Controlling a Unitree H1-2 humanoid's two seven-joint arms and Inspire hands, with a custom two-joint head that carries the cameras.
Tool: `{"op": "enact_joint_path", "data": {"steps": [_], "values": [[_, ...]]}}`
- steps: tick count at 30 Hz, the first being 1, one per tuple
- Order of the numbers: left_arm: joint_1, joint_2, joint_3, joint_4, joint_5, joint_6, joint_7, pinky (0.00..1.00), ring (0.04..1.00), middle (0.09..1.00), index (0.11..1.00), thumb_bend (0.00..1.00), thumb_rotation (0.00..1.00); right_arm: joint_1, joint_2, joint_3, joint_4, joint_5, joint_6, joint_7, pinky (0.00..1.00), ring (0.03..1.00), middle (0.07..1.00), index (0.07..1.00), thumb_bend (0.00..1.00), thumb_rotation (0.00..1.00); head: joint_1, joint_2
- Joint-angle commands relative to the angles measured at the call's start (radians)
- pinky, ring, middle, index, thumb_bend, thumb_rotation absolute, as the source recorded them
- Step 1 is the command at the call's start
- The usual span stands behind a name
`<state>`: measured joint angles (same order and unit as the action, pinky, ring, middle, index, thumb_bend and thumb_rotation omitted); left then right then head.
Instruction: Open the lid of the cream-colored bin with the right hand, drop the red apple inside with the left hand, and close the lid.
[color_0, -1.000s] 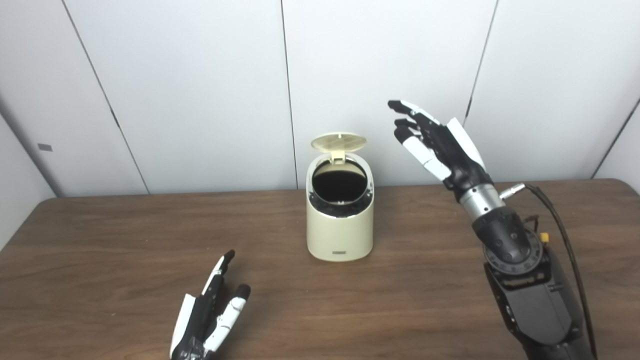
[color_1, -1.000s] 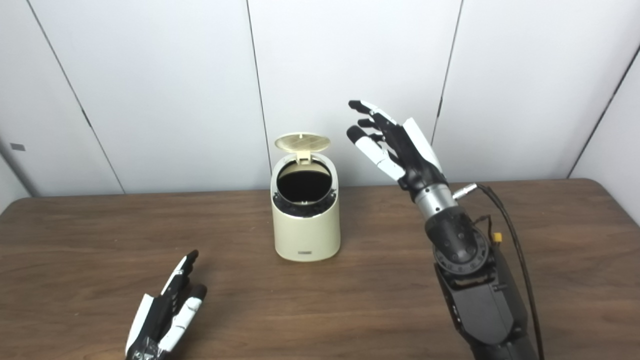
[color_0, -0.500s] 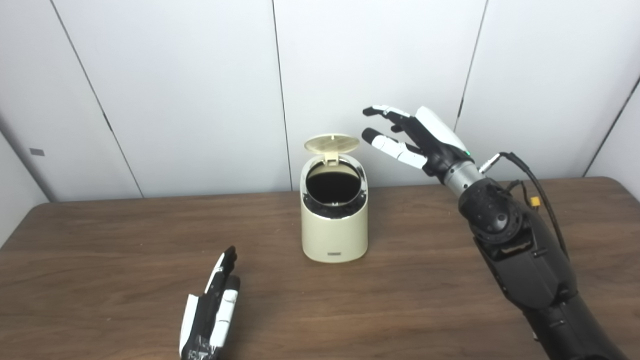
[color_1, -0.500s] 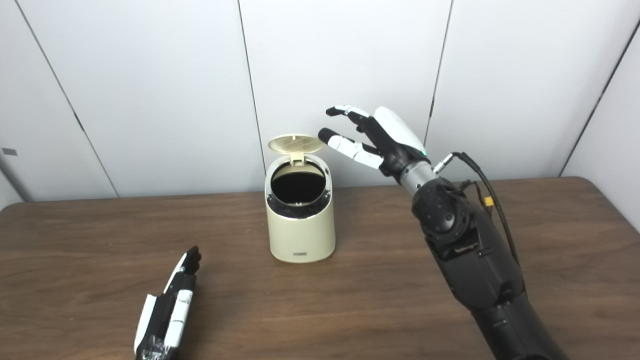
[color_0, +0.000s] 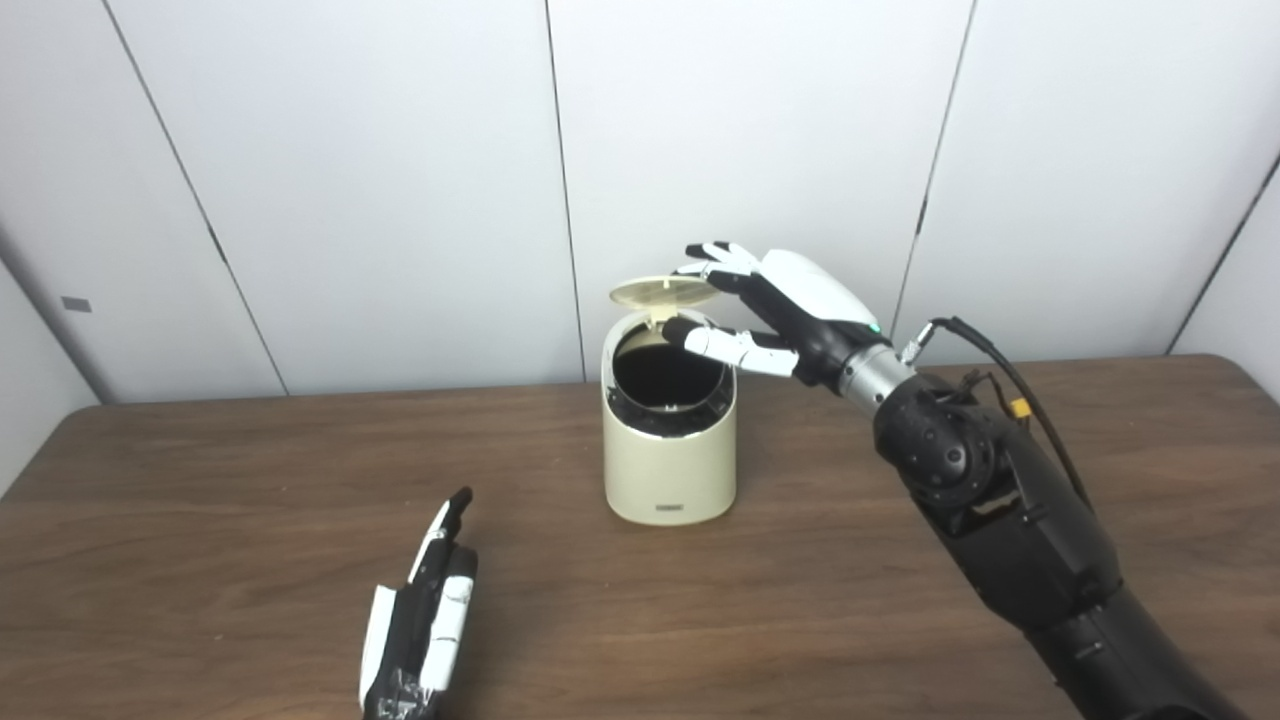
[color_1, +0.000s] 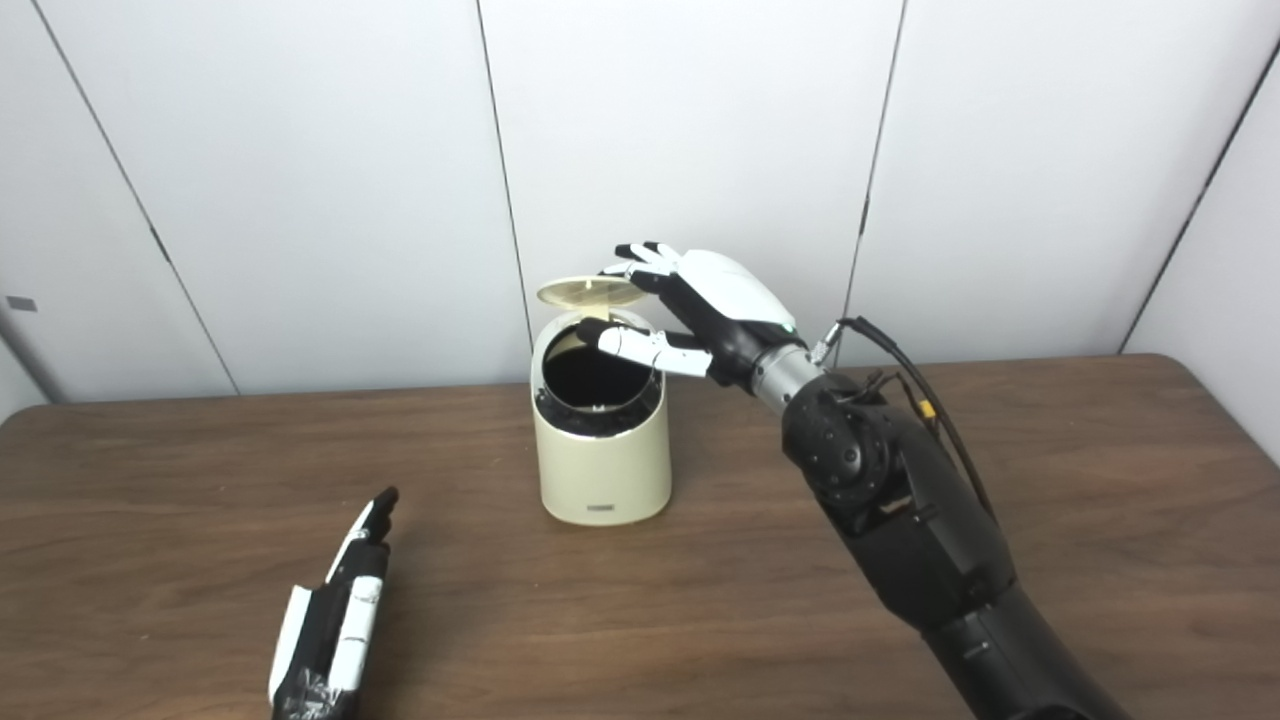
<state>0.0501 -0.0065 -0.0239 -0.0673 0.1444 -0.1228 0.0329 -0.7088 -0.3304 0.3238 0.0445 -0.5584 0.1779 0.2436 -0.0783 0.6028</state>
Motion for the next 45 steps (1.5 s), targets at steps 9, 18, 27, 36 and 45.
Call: {"op": "enact_joint_path", "data": {"steps": [9,18,27,36,45], "values": [[0.043,-0.016,-0.02,0.032,0.005,0.03,0.004,1.0,1.0,0.995,0.979,0.6,0.99,0.006,-0.042,0.009,-0.112,-0.088,-0.044,0.029,0.95,1.0,0.961,0.831,0.53,1.0,-0.002,0.007],[0.038,-0.018,-0.023,0.035,0.012,0.034,0.008,0.99,0.998,0.987,0.973,0.58,0.98,0.062,-0.077,-0.004,-0.193,-0.137,-0.016,0.099,1.0,1.0,0.949,0.836,0.49,0.99,0.001,0.009],[0.042,-0.021,-0.027,0.031,0.024,0.036,0.013,0.99,1.0,0.997,0.974,0.57,0.97,0.085,-0.077,0.037,-0.189,-0.212,-0.057,0.121,1.0,1.0,0.977,0.83,0.51,0.95,0.009,0.019],[0.042,-0.025,-0.03,0.018,0.046,0.058,0.022,1.0,1.0,1.0,0.97,0.58,0.96,0.089,-0.074,0.085,-0.172,-0.269,-0.094,0.153,1.0,1.0,0.992,0.835,0.55,0.96,0.014,0.023],[0.038,-0.024,-0.034,0.022,0.047,0.055,0.019,1.0,1.0,0.999,0.974,0.59,0.95,0.099,-0.076,0.111,-0.183,-0.334,-0.135,0.159,1.0,1.0,1.0,0.84,0.59,1.0,0.018,0.028]]}}
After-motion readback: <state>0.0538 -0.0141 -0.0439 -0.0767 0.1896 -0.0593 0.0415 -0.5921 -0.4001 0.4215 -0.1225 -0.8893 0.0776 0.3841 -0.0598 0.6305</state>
